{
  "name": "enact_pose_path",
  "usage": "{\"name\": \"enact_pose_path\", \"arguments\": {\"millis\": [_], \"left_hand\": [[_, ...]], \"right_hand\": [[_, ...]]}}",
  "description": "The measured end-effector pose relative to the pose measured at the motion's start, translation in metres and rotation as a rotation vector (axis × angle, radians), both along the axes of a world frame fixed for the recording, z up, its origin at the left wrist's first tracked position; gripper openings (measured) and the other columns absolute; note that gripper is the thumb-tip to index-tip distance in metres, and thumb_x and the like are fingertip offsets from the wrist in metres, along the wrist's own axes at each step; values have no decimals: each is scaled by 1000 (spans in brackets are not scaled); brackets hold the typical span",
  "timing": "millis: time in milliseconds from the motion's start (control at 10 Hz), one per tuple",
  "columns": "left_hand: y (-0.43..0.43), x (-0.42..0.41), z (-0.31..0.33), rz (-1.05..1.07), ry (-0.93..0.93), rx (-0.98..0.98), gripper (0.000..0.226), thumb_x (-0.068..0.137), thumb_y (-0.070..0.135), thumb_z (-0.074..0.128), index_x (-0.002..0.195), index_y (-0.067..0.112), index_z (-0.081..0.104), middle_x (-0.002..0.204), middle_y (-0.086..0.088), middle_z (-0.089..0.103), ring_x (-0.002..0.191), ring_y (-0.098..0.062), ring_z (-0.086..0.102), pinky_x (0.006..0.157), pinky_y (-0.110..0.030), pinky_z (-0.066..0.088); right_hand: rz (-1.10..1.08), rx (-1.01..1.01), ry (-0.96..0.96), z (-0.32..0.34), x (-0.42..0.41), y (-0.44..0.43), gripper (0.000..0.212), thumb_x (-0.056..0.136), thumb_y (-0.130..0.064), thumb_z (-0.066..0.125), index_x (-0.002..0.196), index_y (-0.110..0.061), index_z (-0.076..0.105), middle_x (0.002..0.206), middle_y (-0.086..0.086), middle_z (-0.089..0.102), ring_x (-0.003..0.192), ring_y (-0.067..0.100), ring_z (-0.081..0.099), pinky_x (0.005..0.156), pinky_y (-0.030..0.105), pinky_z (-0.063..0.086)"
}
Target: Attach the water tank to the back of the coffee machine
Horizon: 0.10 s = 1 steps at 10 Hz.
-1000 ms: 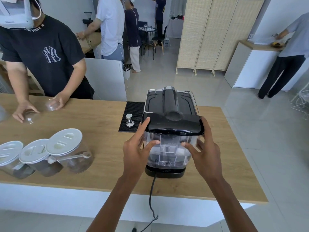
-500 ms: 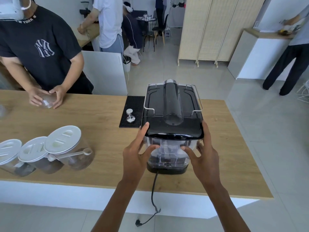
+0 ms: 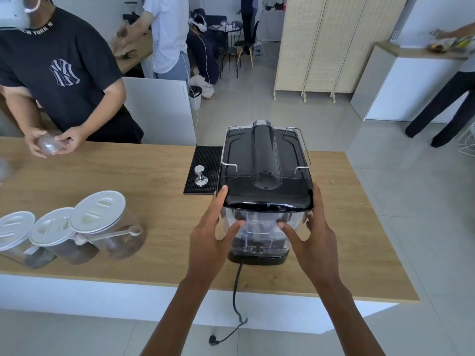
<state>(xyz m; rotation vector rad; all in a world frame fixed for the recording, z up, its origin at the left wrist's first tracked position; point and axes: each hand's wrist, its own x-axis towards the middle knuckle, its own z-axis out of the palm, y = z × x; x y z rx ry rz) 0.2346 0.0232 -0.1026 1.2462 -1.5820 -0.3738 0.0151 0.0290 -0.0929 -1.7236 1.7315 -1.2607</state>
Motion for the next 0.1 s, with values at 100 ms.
{"name": "enact_pose_path", "arguments": {"millis": [100], "left_hand": [[9,2,-5,-10,8,28,74,98,38,61,155,49,15,151,8,51,127,1,57,101,-21,51]], "right_hand": [[-25,11,-17,-2,0,8,108,79,-56,74,159,-47,2,163,-11,34,142,21,46,104,30,39]]}}
